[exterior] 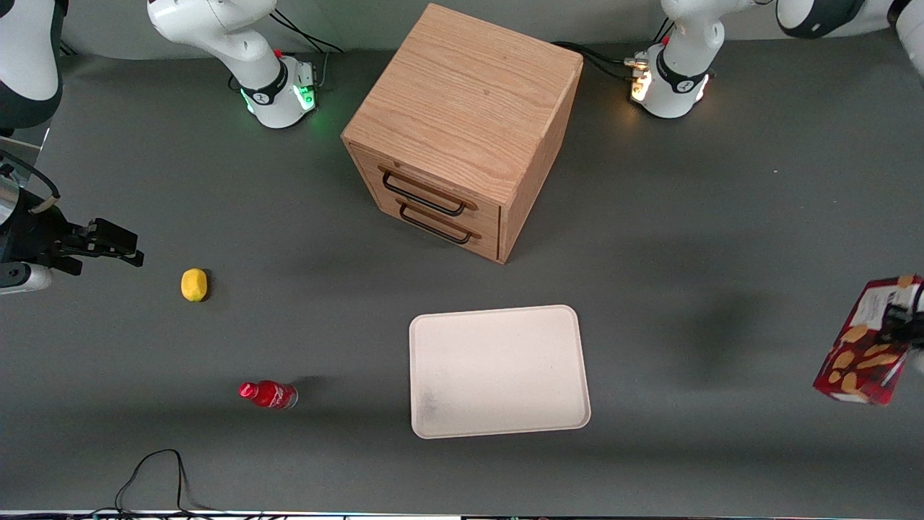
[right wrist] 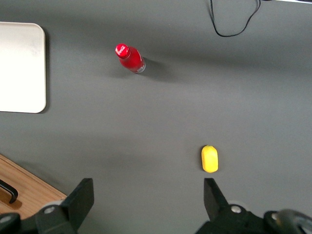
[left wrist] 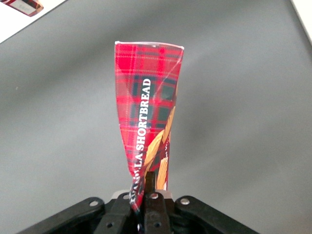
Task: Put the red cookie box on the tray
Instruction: 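Lift the box upright with the left gripper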
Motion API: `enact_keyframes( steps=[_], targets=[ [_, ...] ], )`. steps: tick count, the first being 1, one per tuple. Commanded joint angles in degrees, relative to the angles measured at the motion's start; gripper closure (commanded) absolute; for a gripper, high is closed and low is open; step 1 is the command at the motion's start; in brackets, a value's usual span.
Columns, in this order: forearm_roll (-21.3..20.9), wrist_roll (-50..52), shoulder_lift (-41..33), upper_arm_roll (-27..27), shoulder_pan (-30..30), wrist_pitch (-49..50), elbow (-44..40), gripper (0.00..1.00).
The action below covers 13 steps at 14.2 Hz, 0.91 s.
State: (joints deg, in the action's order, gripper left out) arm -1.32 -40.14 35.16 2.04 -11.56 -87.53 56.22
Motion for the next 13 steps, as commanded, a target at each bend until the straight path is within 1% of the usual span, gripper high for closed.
enact_keyframes(
  steps=[1,4,5,8,13],
  targets=[
    [-1.58,0.77,-6.41,-0.72,0.75,5.42,1.17,1.0],
    [-1.67,1.29,-8.97,-0.72,1.62,7.19,1.35,1.0],
    [-1.67,3.38,-9.14,-0.81,2.67,7.46,1.35,1.0],
    [-1.32,15.32,-9.67,-0.81,8.03,7.2,1.96,1.0],
    [-1.06,38.51,-10.12,-0.55,18.57,6.32,2.93,1.0]
  ],
)
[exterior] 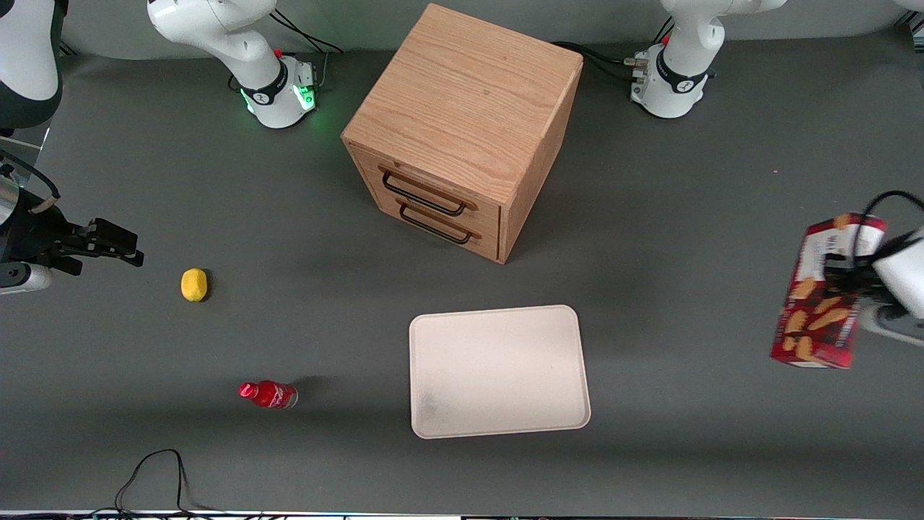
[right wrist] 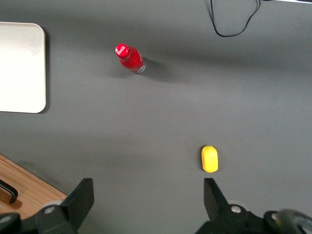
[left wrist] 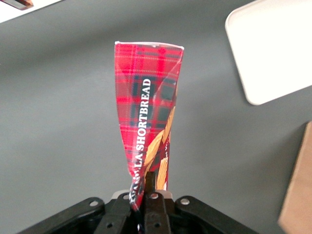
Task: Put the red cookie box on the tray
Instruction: 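Carry the held box over the white tray with the left gripper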
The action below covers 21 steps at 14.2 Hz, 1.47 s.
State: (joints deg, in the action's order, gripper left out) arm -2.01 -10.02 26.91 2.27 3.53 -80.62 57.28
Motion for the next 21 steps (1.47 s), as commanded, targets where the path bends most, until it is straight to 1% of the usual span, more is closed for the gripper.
enact_keyframes(
  steps=[1,3,6,8,11,16,17,19,21],
  targets=[
    [-0.27,13.57,-1.69,-0.6,5.59,-0.68,1.87,1.0],
    [-0.36,22.54,-1.34,-0.6,10.25,-1.38,1.87,1.0],
    [-0.1,33.01,-0.02,-0.6,14.83,-2.08,1.69,1.0],
    [-0.18,41.79,0.86,-0.6,18.08,-5.67,1.69,1.0],
    [-0.18,49.46,2.26,-0.51,21.69,-9.64,1.51,1.0],
    [-0.45,49.83,4.99,-0.51,22.05,-12.27,2.04,1.0],
    [-0.62,49.66,6.04,-0.51,21.96,-14.63,2.91,1.0],
    [-0.97,49.57,7.01,-0.51,21.88,-22.0,7.9,1.0],
    [-1.59,49.22,8.68,-0.6,21.61,-27.38,10.91,1.0]
  ],
)
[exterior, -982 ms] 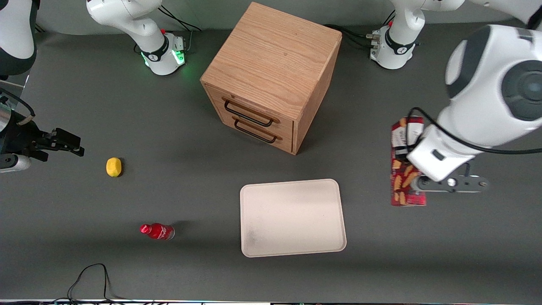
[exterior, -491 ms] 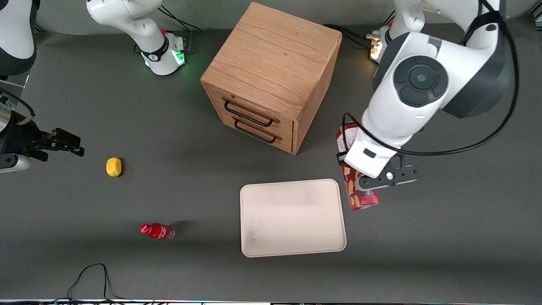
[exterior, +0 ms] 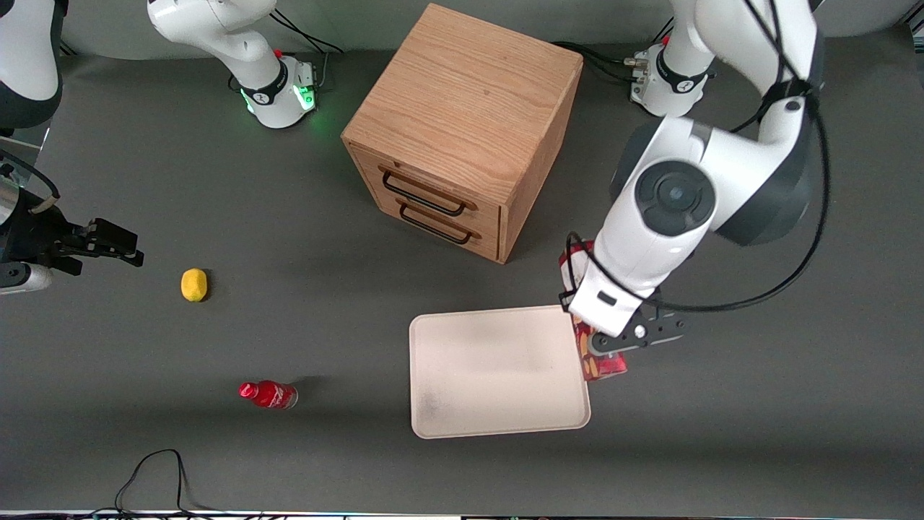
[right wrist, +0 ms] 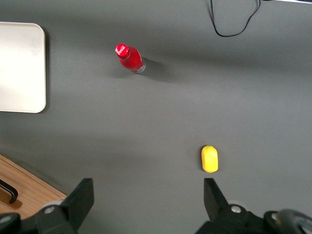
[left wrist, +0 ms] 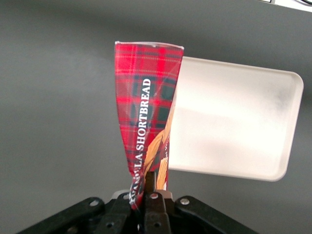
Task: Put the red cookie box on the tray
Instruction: 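Carry the held box over the white tray with the left gripper, then lower the box onto the tray and open the left gripper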
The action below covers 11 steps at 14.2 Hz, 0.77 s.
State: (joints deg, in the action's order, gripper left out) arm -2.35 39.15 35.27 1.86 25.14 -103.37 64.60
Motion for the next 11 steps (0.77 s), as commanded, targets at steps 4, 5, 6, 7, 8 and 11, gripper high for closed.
enact_keyframes(
  steps=[4,5,6,7,8,11],
  targets=[
    [-5.29,0.05,5.68,-0.19,-0.09,-14.2,6.15,1.0],
    [-5.38,0.05,6.56,-0.19,-0.09,-16.49,7.03,1.0],
    [-5.47,0.05,7.35,-0.28,-0.09,-17.91,7.73,1.0],
    [-5.65,0.05,8.4,-0.37,-0.18,-19.57,8.0,1.0],
    [-6.35,0.14,9.63,-0.37,-0.18,-21.07,8.09,1.0],
    [-7.32,0.67,12.45,-0.46,-0.18,-24.5,8.09,1.0]
  ],
)
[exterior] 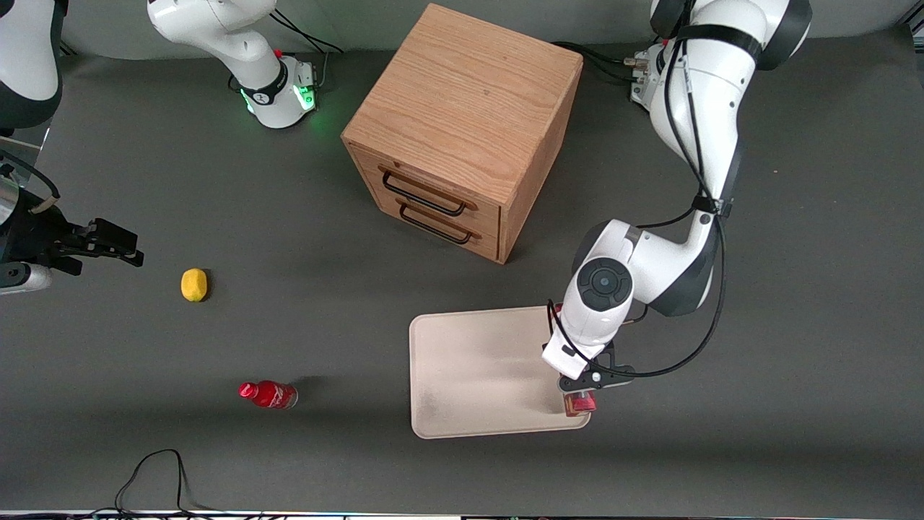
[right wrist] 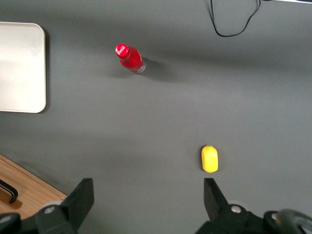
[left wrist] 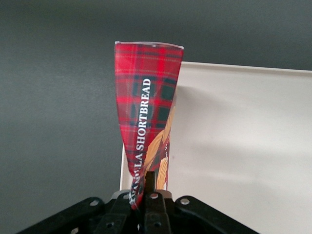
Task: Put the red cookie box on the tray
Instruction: 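Lower the box onto the tray and open the left gripper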
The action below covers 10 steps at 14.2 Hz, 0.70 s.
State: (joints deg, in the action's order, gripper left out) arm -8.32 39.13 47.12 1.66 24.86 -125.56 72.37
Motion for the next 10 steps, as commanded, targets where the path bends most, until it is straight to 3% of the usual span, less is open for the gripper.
enact_keyframes(
  steps=[1,4,5,6,10],
  targets=[
    [-1.35,0.69,1.13,-0.34,0.1,-2.76,0.31,1.0],
    [-1.35,0.34,1.48,-0.34,0.1,-3.11,0.22,1.0],
    [-1.35,0.07,1.48,-0.34,0.01,-3.11,0.22,0.79],
    [-1.35,0.16,1.48,-0.43,0.01,-3.11,0.22,0.01],
    [-1.26,0.33,1.05,-0.43,-0.07,-2.59,0.14,0.0]
  ],
)
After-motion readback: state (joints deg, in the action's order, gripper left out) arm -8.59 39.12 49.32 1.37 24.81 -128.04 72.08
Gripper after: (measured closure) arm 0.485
